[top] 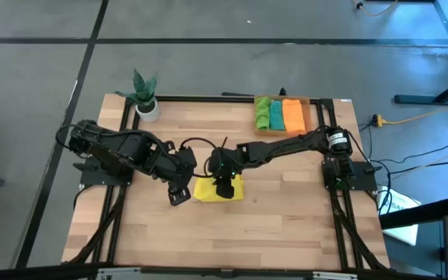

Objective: Roll microfiber towels into tight, uniform cylinder then place into a basket
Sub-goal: Fold the yellow towel

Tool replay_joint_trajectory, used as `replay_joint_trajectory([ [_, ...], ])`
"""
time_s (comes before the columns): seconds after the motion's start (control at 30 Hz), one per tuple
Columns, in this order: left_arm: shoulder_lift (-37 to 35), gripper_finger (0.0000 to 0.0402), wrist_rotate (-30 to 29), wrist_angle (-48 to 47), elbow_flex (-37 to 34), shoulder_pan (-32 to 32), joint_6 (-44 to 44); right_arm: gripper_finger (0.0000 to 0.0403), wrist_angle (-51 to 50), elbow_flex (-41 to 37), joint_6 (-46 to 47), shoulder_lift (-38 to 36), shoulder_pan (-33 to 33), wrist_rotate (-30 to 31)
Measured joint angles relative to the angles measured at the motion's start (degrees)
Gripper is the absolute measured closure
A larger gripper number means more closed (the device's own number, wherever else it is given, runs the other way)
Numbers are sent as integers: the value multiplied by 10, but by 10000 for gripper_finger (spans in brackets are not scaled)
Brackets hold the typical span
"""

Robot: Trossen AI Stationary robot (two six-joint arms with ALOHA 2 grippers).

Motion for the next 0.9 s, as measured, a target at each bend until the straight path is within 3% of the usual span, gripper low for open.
replay_joint_trajectory([
  [0.27, -3, 318, -2, 0, 0, -10, 0, 268, -267, 116, -76, -6, -7, 10],
  [0.43, -19, 318, -21, 0, 0, -48, -37, 267, -396, 118, -104, -13, 12, 34],
  [0.73, -32, 317, -57, 0, 0, -121, -137, 267, -404, 46, -48, -109, 54, 47],
  [0.9, -35, 317, -62, 1, -42, -149, -187, 267, -332, -55, 8, -199, 73, 51],
])
